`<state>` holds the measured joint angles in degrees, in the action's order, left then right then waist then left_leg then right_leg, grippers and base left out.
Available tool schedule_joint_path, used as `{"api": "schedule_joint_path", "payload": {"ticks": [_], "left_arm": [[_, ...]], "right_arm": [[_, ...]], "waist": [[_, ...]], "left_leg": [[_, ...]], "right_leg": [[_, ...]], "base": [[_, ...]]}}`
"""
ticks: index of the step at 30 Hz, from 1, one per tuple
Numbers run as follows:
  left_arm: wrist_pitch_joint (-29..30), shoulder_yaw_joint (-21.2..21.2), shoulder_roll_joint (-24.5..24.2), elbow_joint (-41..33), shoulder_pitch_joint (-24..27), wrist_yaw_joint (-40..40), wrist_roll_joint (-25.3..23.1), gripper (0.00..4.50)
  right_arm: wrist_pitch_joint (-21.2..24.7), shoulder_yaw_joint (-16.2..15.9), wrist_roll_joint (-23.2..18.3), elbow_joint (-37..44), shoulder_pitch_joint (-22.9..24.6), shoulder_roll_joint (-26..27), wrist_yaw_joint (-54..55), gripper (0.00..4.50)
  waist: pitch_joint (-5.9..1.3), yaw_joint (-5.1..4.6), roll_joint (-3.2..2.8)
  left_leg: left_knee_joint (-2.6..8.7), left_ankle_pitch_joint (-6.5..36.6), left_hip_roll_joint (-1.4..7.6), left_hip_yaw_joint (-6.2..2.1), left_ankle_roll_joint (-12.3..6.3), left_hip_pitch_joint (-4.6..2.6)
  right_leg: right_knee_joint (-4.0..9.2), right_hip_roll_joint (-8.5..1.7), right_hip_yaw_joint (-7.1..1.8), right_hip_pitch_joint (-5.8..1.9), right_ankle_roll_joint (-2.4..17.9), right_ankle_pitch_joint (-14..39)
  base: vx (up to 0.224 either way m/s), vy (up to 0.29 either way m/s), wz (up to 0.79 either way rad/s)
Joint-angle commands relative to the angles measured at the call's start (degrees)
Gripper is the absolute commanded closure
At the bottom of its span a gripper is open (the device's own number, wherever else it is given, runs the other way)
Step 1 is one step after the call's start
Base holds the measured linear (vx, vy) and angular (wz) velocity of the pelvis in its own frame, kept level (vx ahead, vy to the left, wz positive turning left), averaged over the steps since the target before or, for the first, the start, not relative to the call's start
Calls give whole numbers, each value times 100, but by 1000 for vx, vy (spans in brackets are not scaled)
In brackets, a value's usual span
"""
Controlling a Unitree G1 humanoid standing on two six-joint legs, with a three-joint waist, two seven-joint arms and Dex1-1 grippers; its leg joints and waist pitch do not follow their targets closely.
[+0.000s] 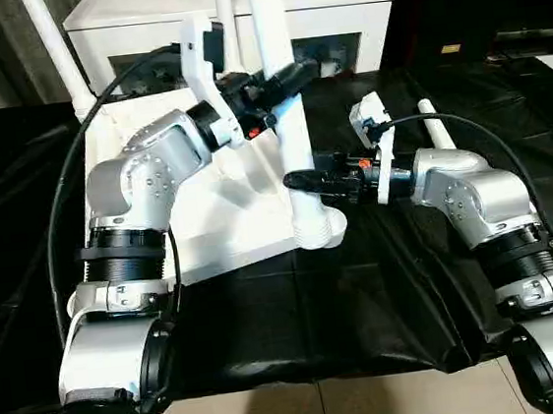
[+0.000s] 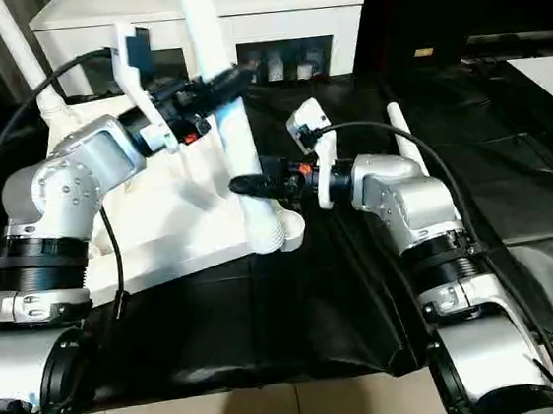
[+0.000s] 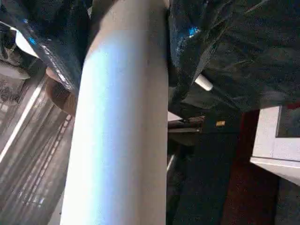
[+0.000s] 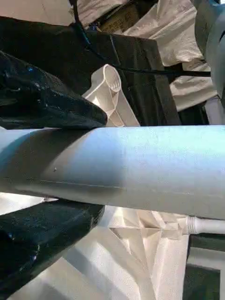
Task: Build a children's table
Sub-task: Pick table leg
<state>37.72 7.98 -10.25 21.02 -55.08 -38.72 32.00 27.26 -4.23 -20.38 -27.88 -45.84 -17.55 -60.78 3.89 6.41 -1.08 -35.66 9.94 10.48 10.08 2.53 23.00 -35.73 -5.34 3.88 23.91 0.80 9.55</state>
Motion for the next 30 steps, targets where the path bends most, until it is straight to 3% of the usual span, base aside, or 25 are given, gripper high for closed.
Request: {"api": "schedule_joint_path", "payload": {"ticks": [1, 6, 14, 20, 30], "left_arm": [[117, 35, -29, -145, -84, -5, 149, 275], [228, -69, -90, -171, -172, -197, 151, 276], [352, -272, -137, -285, -222, -387, 154, 277], [388, -333, -154, -429, -200, -477, 150, 277], [457, -472, -164, -670, -165, -677, 199, 277]], "right_arm": [[21, 148, -36, -38, -211, -10, 83, 204], [65, 53, 24, -81, -264, -84, -14, 163], [304, -371, 134, -108, -187, -363, -732, 161], [260, -431, 230, -261, -203, -335, -722, 161], [278, -578, 269, -374, -212, -255, -894, 161]], "waist": [[-501, -6, 35], [-497, -5, 31], [-508, 15, 56], [-493, 10, 59], [-498, 21, 63]], "left_leg": [[422, 953, 220, -59, -162, -156], [425, 1001, 220, -58, -128, -160], [403, 838, 217, -57, -229, -135], [414, 947, 225, -59, -176, -144], [406, 880, 224, -53, -211, -143]], "right_leg": [[343, -302, -207, -342, 1472, 699], [351, -301, -209, -337, 1438, 785], [327, -305, -203, -365, 1496, 609], [352, -308, -204, -344, 1468, 883], [335, -300, -204, -343, 1496, 751]], "base": [[0, 0, 0], [0, 0, 0], [0, 0, 0], [0, 0, 0], [0, 0, 0]]}}
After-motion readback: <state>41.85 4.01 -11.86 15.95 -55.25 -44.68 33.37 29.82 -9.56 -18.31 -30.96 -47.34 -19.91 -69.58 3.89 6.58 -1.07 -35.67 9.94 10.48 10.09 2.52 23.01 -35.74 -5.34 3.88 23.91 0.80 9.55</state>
